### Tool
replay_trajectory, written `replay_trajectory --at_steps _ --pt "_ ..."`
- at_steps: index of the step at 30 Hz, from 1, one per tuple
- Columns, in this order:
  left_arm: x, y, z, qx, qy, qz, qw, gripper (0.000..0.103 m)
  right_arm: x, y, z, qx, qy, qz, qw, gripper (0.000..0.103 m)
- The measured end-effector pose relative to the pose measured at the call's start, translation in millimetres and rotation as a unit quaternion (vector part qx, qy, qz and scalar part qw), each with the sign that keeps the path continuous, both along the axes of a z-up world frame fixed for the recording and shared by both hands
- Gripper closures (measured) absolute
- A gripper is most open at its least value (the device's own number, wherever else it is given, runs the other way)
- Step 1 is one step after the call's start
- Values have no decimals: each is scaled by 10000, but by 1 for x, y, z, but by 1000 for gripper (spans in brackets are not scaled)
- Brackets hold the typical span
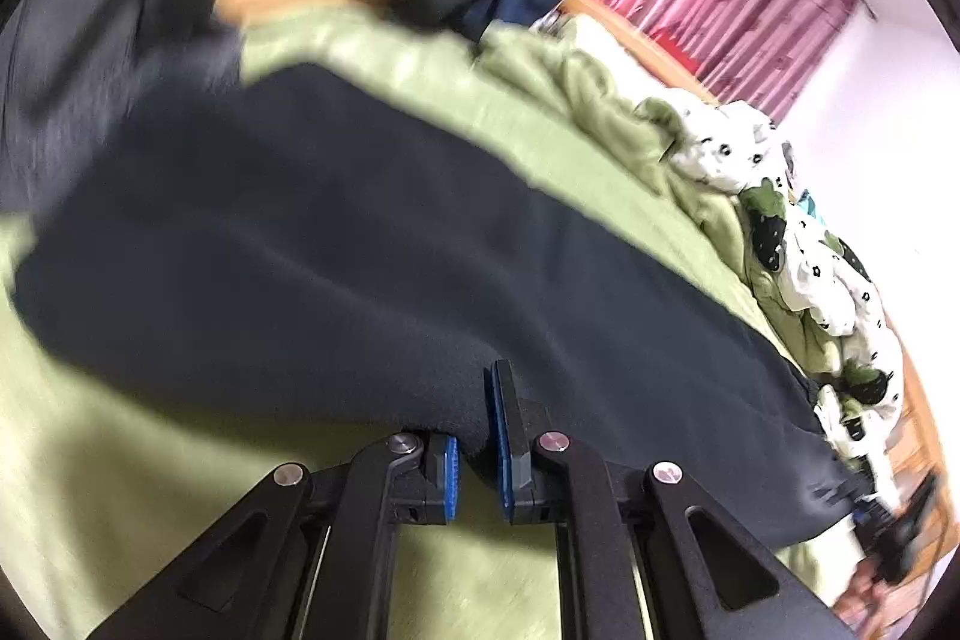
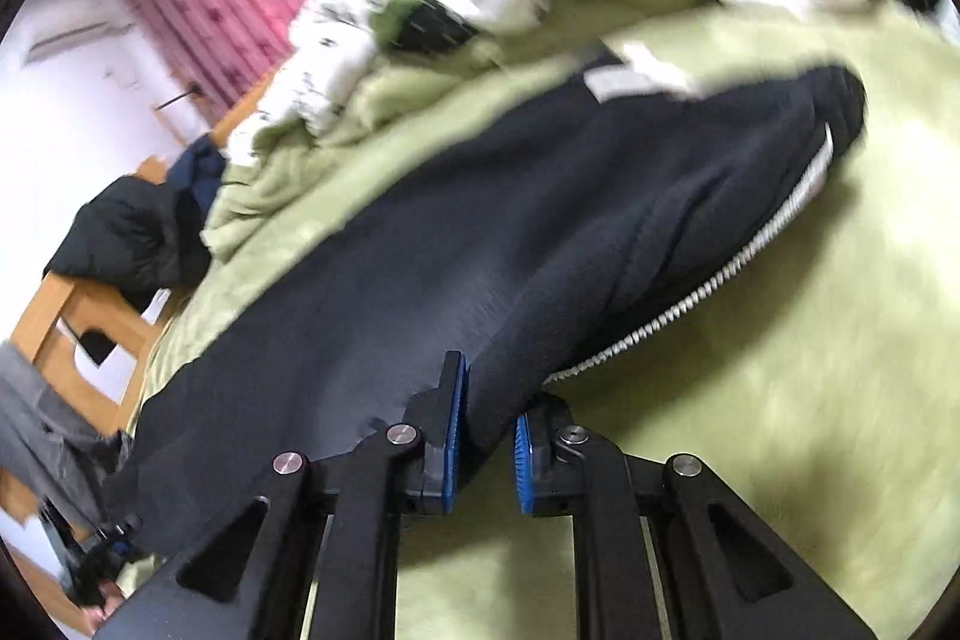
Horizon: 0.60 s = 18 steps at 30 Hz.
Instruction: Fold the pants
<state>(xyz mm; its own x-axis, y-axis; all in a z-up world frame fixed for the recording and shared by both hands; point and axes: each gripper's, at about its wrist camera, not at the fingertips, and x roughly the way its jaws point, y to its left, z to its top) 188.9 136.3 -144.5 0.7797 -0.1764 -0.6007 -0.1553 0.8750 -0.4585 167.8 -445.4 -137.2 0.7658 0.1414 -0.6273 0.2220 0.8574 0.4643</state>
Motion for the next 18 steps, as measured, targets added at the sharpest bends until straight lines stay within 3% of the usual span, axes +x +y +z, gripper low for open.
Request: replay_trajectory --at_steps 4,9,13,18 --pt "28 -9 40 366 -392 131 9985 93 29 0 38 -53 -370 170 9992 89" --pt "84 -16 55 836 -511 174 9950 93 101 5 56 -334 -476 442 9973 89" --pt "142 -20 40 993 -200 226 9946 93 156 14 47 -627 -440 448 9961 89" --pt "195 -23 5 1140 377 186 9926 89 210 24 5 -751 15 294 9967 83"
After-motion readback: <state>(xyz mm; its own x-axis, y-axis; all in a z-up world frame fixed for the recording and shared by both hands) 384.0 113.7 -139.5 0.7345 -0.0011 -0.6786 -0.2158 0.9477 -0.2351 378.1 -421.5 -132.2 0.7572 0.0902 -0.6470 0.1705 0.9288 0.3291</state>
